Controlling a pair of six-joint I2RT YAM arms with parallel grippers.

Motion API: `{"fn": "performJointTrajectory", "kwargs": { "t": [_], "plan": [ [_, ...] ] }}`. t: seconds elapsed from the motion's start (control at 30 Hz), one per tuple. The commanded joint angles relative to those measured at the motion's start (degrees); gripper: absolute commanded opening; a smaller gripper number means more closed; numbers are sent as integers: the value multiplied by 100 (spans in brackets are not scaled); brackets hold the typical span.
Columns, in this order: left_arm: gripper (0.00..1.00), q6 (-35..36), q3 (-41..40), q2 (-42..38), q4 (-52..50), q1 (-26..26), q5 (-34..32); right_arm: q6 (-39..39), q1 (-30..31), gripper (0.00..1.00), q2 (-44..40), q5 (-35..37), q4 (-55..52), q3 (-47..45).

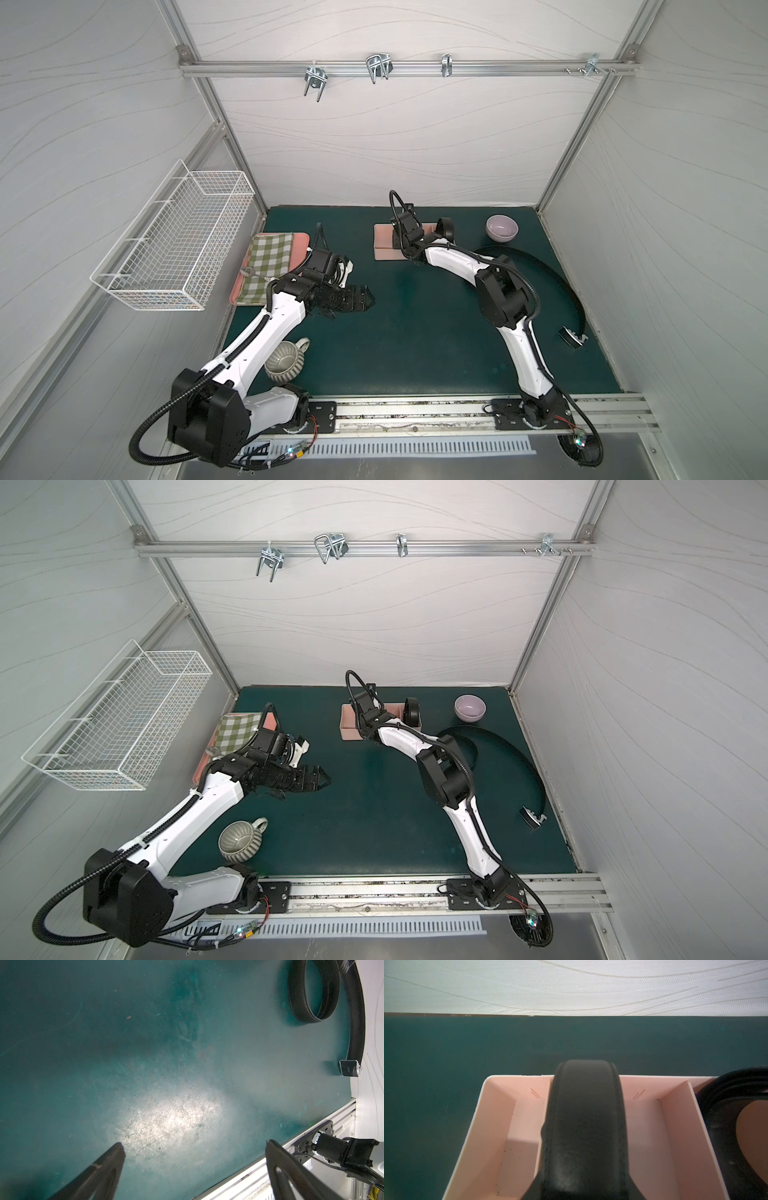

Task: Place the belts into the storage roll
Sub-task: Place the belt in the container.

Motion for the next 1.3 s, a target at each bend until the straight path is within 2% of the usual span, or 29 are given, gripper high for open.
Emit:
{"fn": "performJointTrajectory", "kwargs": {
  "t": [0.0, 0.13, 0.23, 0.3, 0.37, 0.4, 0.47, 0.63, 0.8, 0.93, 0.97, 1.03, 1.13, 1.23, 1.27],
  "plan": [
    [99, 43, -1, -75, 159, 35, 57, 212, 154, 19, -121, 11, -327, -270],
    [99, 43, 1, -81, 159, 35, 64, 215, 168, 22, -197, -24, -183, -454],
    [99, 43, 1, -87, 159, 34, 66, 201, 162, 34, -229, -153, -239, -430],
    [99, 60, 1, -90, 150, 35, 83, 122, 167, 47, -318, -315, -192, -456],
    [99, 61, -3, -99, 145, 35, 93, -46, 169, 63, -382, -412, -165, -427],
    [99, 65, 1, -107, 145, 35, 79, -138, 171, 77, -420, -441, -140, -414],
    [99, 65, 10, -109, 136, 31, 62, -257, 156, 98, -481, -508, -164, -354],
    [99, 78, 16, -117, 123, 45, 7, -428, 124, 99, -791, -638, -49, -493],
    [99, 40, 12, -171, 145, 88, -77, -850, 142, 99, -1342, -564, -426, -597],
    [99, -79, -100, -429, 386, 141, -269, -1702, 225, 99, -2396, 211, -681, -1422],
    [99, -168, -166, -481, 465, 141, -309, -1811, 226, 99, -2700, 678, -753, -1730],
    [99, -281, -234, -546, 553, 141, -409, -1866, 88, 99, -3175, 1145, -1414, -2147],
    [99, -488, -296, -600, 587, 141, -579, -1784, -804, 99, -4016, -156, -2471, -2849],
    [99, -557, -390, -612, 717, 141, -559, -1748, -1899, 99, -5113, -1634, -2497, -3913],
    [99, -524, -404, -594, 746, 141, -470, -1616, -2209, 99, -5346, -1837, -2586, -4118]
  ]
}}
